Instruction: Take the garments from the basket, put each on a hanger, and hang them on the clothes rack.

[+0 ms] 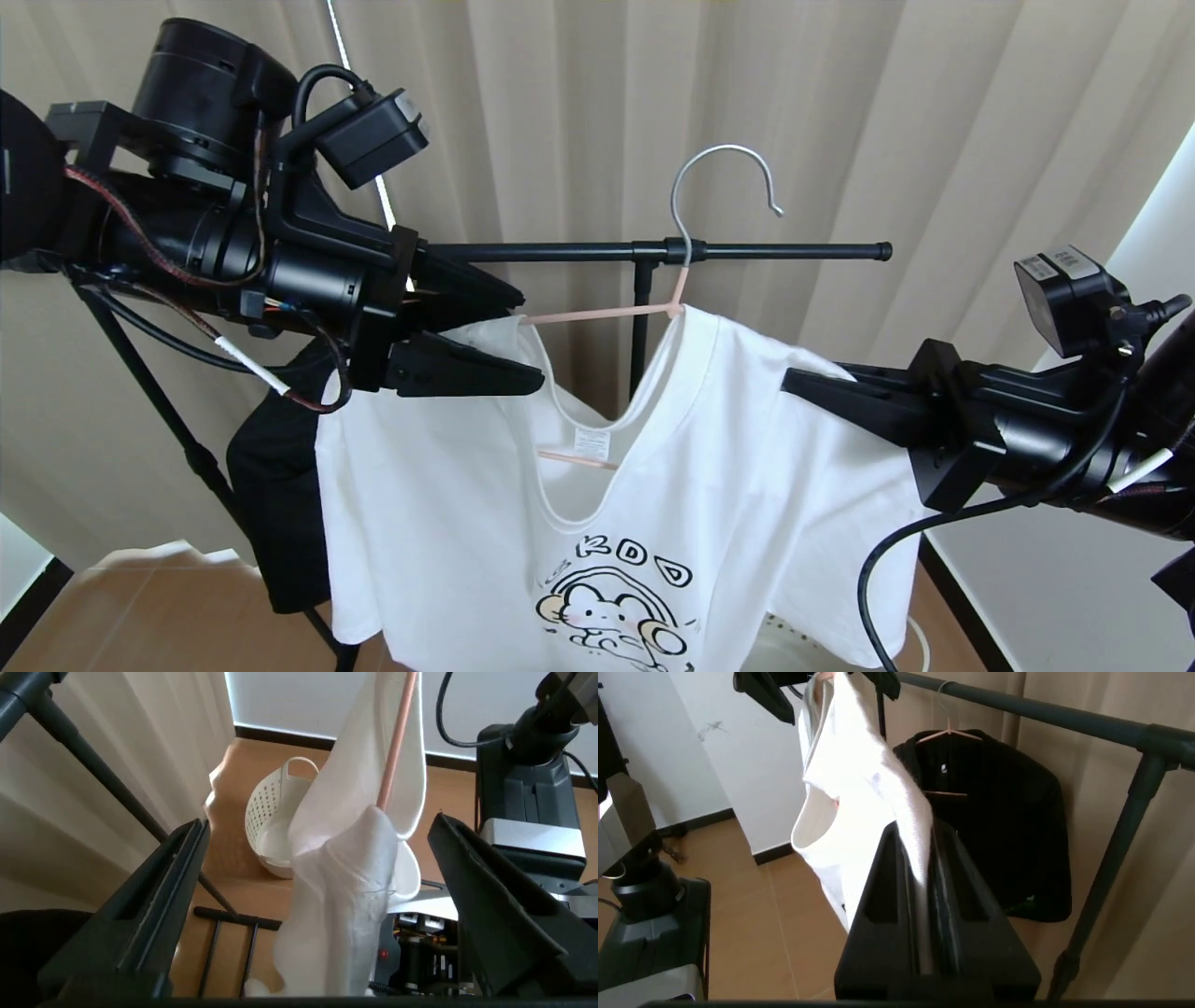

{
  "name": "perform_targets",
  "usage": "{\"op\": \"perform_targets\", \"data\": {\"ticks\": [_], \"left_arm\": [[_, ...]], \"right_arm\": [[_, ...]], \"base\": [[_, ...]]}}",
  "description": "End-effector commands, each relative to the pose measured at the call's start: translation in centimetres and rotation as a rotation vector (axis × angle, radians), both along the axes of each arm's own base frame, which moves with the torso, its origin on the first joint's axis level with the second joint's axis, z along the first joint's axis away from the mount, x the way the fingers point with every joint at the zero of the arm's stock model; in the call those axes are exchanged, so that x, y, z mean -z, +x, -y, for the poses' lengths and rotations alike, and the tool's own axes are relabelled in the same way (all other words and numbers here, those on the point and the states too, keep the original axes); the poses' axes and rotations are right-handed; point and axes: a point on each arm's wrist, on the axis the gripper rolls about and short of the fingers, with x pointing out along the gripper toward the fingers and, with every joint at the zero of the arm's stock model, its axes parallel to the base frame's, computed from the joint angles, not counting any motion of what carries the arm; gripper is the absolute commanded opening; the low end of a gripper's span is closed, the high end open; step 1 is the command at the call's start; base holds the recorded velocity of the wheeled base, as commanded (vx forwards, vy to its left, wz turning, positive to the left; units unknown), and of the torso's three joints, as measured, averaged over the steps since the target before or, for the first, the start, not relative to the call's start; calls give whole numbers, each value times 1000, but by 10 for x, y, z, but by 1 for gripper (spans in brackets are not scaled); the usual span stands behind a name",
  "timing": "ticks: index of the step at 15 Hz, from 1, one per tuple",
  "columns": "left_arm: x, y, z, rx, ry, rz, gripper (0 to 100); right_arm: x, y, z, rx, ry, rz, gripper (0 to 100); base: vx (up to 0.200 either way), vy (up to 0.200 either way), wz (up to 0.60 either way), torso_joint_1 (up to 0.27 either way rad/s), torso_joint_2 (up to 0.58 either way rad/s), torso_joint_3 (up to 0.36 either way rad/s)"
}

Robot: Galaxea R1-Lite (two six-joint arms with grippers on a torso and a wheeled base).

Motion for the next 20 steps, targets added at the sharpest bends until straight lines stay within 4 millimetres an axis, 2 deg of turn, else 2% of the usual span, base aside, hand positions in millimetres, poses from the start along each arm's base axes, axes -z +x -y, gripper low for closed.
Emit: {"op": "perform_targets", "data": {"ticks": [1, 6, 7, 20], "left_arm": [[-5, -15, -5, 3, -5, 16, 100], [5, -23, -7, 17, 15, 1, 100], [6, -26, -1, 39, 19, 0, 100], [22, -27, 5, 38, 61, -42, 100]], "right_arm": [[0, 1, 0, -1, 0, -1, 0], [1, 0, -1, -4, -1, -2, 0], [1, -1, -5, -21, -2, -1, 0], [-1, 0, -8, -30, 1, 5, 0]], "base": [[0, 0, 0, 0, 0, 0], [0, 0, 0, 0, 0, 0], [0, 0, 0, 0, 0, 0], [0, 0, 0, 0, 0, 0]]}}
